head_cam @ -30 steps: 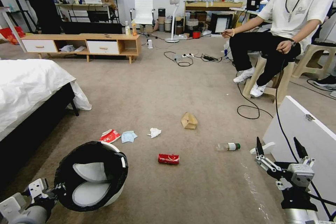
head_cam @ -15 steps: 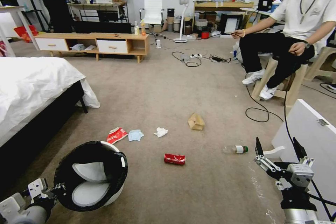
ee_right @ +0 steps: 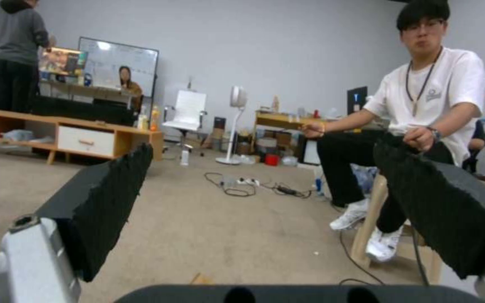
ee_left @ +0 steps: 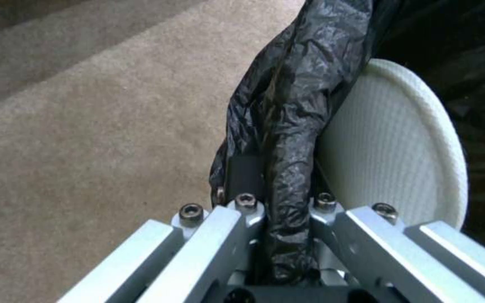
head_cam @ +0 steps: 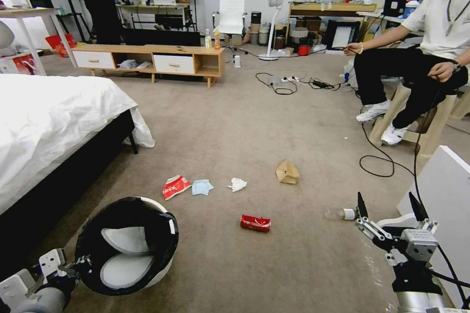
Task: Pick up the trash bin and place the garbage on the floor into it.
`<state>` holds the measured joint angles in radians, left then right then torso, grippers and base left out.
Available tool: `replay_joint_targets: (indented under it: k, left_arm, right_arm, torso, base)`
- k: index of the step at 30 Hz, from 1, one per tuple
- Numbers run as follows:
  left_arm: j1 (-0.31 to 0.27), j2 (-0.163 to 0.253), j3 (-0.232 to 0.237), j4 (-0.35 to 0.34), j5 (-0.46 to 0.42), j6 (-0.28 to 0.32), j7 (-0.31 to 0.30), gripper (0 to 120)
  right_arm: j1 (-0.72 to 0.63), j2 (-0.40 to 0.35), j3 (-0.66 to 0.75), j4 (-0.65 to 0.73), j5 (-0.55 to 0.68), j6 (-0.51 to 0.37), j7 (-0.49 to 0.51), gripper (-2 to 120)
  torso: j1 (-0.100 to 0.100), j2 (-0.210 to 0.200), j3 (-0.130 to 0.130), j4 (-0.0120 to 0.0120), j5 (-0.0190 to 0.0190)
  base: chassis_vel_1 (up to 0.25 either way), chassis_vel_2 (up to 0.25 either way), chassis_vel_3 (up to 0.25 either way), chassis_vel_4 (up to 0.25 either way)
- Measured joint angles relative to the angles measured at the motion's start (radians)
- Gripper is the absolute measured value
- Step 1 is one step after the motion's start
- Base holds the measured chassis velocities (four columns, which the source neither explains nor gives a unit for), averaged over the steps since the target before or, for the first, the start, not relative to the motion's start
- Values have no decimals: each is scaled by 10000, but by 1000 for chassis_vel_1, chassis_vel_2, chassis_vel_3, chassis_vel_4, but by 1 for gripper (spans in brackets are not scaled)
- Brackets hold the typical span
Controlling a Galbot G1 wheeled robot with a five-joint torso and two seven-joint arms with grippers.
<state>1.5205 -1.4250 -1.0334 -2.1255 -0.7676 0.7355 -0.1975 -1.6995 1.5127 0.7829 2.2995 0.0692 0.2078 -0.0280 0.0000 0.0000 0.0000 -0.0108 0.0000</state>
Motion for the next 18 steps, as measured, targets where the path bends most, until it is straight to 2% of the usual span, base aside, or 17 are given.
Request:
replay_joint_targets:
  k: [18]
  left_arm:
    - [1, -23, -189, 30, 114, 0, 14, 2]
  right_arm:
    - [-9, 38, 54, -63, 84, 93, -205, 100]
  torso:
    - [0, 0, 0, -1, 0]
  base:
    - [0, 0, 0, 0]
